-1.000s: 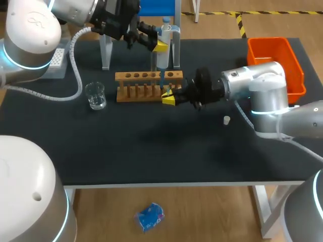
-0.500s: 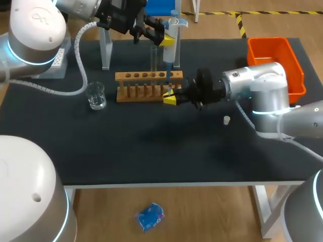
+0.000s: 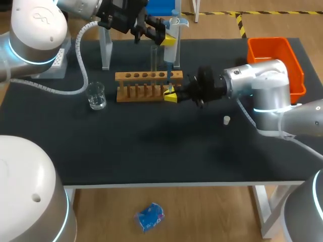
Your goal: Invert the test tube, pick up the pipette, mount the tip to pipette, aspirate from beaker and dispense into the tube, eject the tip, return the pipette, and cap with the stopper.
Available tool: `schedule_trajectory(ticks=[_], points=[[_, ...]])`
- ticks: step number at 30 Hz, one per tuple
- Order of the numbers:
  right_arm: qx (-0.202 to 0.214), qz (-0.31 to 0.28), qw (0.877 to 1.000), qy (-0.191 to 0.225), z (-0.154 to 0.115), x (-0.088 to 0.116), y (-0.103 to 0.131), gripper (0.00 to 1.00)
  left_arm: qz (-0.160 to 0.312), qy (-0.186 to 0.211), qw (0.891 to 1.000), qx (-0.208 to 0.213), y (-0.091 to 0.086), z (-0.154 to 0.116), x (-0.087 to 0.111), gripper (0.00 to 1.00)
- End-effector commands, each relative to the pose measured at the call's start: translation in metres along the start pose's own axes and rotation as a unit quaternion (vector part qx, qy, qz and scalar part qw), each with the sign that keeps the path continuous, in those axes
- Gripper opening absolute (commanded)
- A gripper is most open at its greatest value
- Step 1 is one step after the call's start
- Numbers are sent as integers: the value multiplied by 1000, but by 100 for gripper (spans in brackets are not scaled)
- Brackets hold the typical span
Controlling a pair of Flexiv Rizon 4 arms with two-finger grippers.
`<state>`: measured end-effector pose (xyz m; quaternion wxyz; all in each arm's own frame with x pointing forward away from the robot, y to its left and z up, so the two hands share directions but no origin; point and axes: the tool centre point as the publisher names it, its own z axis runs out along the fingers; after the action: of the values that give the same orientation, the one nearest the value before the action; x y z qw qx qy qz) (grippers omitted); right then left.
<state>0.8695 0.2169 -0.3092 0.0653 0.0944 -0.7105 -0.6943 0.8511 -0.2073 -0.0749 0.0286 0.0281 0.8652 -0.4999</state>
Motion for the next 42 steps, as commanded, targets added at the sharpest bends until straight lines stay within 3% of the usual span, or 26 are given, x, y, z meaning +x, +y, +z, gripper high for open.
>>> schedule_trajectory(ticks=[1, 42], points=[[-1, -13, 1000, -4, 2, 2, 6, 0, -1, 0, 1000, -2, -1, -1, 0, 0], [19, -78, 997, 2, 7, -2, 23, 0, -1, 0, 1000, -2, -1, -1, 0, 0]])
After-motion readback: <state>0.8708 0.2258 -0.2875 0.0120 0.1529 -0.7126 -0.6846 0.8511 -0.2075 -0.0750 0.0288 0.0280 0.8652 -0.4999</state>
